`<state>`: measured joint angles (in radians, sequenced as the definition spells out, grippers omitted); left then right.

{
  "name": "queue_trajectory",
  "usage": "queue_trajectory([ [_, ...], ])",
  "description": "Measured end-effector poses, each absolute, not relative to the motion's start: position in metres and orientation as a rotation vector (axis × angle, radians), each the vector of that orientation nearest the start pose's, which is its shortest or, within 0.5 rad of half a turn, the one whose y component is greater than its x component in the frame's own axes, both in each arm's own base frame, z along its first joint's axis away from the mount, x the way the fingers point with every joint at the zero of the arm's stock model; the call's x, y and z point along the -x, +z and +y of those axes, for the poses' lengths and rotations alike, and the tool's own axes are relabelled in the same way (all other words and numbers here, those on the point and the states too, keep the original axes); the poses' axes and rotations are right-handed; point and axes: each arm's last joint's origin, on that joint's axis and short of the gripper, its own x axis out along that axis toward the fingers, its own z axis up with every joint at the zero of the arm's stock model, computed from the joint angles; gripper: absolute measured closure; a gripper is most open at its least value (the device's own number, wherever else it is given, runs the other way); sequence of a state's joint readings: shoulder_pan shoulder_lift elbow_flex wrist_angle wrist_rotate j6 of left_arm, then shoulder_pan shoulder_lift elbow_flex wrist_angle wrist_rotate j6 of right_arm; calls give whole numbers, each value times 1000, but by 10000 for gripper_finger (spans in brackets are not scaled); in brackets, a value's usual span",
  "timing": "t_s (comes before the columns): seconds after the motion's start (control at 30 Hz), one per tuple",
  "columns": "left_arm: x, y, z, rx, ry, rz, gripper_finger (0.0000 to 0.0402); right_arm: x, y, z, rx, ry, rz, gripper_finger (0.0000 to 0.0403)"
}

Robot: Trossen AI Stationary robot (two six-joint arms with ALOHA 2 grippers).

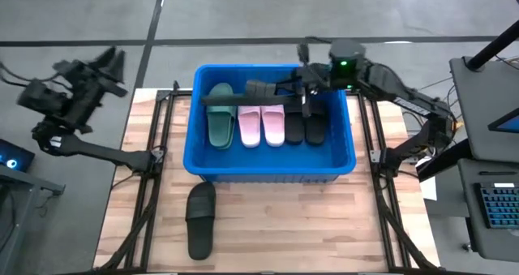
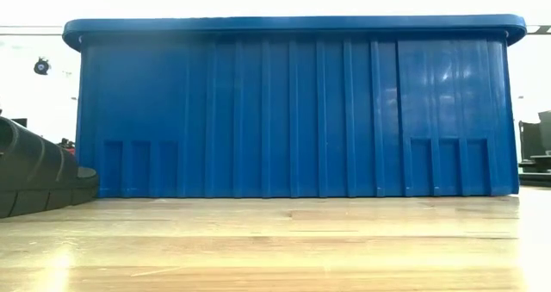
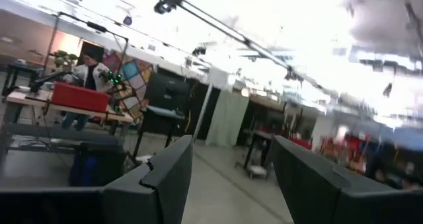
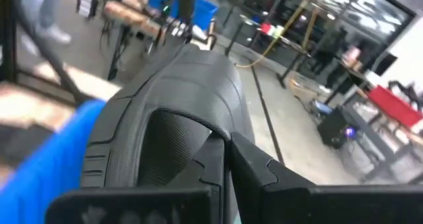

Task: Pick and place slides into bin
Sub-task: Put the black slipper into the blue bin

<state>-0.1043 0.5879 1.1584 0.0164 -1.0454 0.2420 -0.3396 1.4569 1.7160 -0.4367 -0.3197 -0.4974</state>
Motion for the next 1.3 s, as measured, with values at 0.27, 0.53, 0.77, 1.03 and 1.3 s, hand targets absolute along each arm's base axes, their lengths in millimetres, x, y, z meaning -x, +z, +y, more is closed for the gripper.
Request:
queue_trajectory([
  [0.27, -36, 473, 21, 79, 942, -360, 210, -320, 408, -112, 596, 109, 275, 395],
  [0.53, -29, 472, 23, 115, 1026, -352, 210, -343, 369, -121, 792, 214, 398, 395],
  [0.77, -27, 471, 24, 186, 1095, -362, 210, -355, 329, -133, 816, 276, 504, 395],
  [1.03, -25, 468, 26, 225, 1235, -322, 210, -353, 326, -126, 826, 350, 399, 395],
  [1.3, -22, 469, 26, 230, 1234, -328, 210, -356, 324, -117, 867, 414, 373, 395],
])
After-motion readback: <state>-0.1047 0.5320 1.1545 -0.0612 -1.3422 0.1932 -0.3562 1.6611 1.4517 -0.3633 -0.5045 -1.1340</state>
